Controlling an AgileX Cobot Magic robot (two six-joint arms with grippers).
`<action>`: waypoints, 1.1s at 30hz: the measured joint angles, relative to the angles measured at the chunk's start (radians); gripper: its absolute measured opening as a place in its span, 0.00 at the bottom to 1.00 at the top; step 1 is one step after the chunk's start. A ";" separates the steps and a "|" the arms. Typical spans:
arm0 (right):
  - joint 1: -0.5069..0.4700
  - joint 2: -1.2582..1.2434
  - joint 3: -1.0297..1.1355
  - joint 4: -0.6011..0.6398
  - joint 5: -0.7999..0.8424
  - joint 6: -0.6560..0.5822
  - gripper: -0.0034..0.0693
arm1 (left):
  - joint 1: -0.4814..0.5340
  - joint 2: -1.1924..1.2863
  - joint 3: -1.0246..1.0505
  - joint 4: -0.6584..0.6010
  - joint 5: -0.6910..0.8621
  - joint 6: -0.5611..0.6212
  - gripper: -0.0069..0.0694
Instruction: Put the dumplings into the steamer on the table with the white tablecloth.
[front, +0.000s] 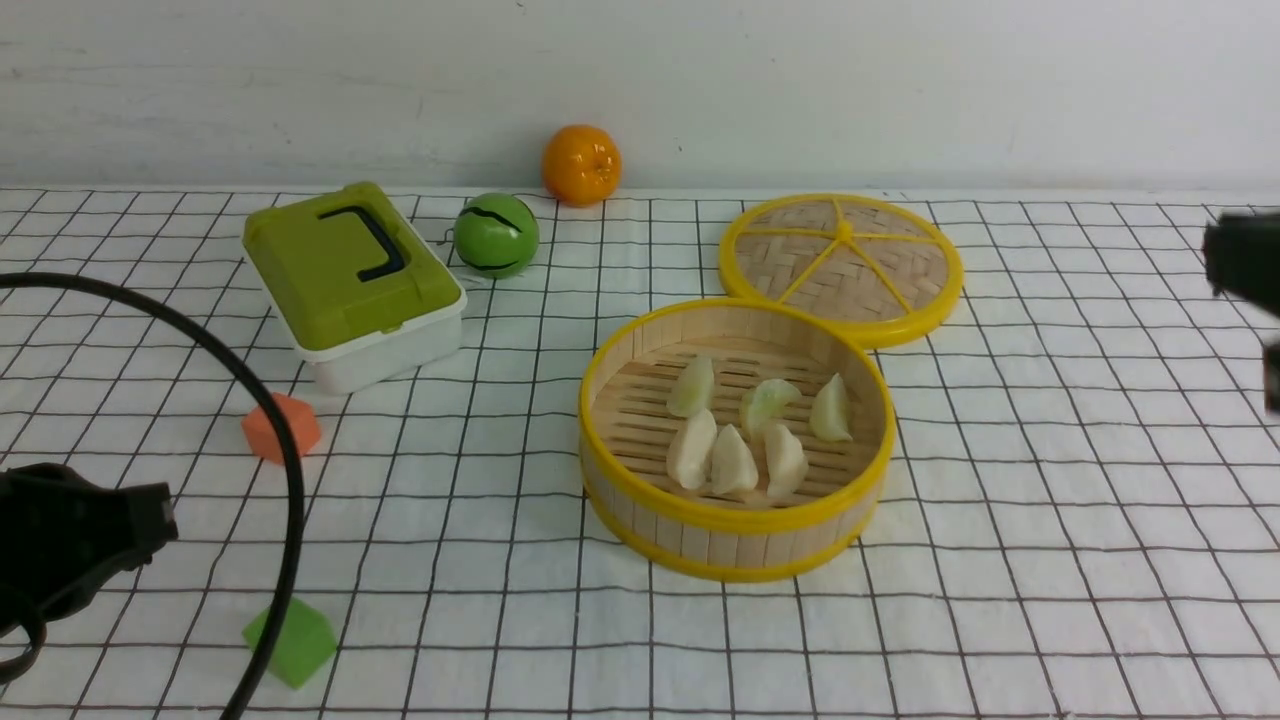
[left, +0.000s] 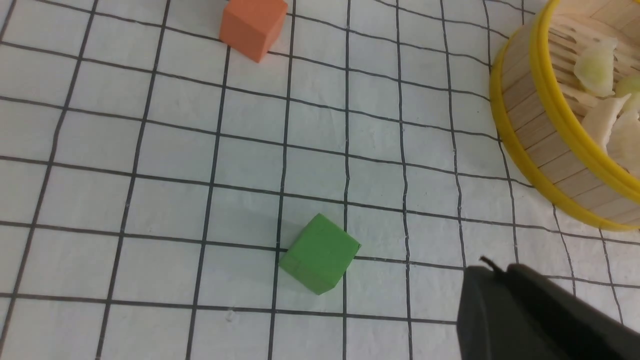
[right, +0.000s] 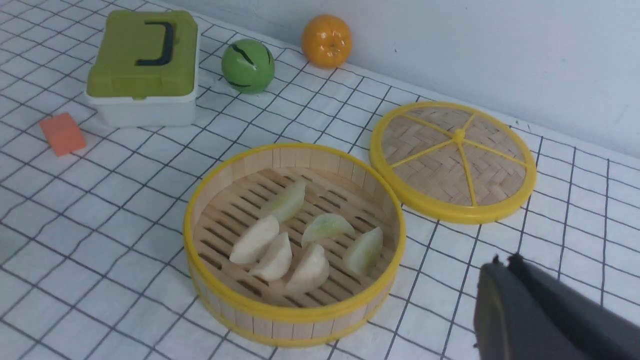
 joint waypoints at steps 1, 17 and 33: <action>0.000 -0.017 0.014 0.001 -0.009 0.000 0.02 | 0.000 0.000 0.000 0.000 0.000 0.000 0.13; 0.000 -0.264 0.738 0.097 -0.265 0.041 0.03 | 0.000 0.000 0.000 0.000 0.000 0.000 0.14; -0.285 -0.741 0.843 0.054 -0.296 0.034 0.03 | 0.000 0.000 0.000 0.001 0.006 0.000 0.16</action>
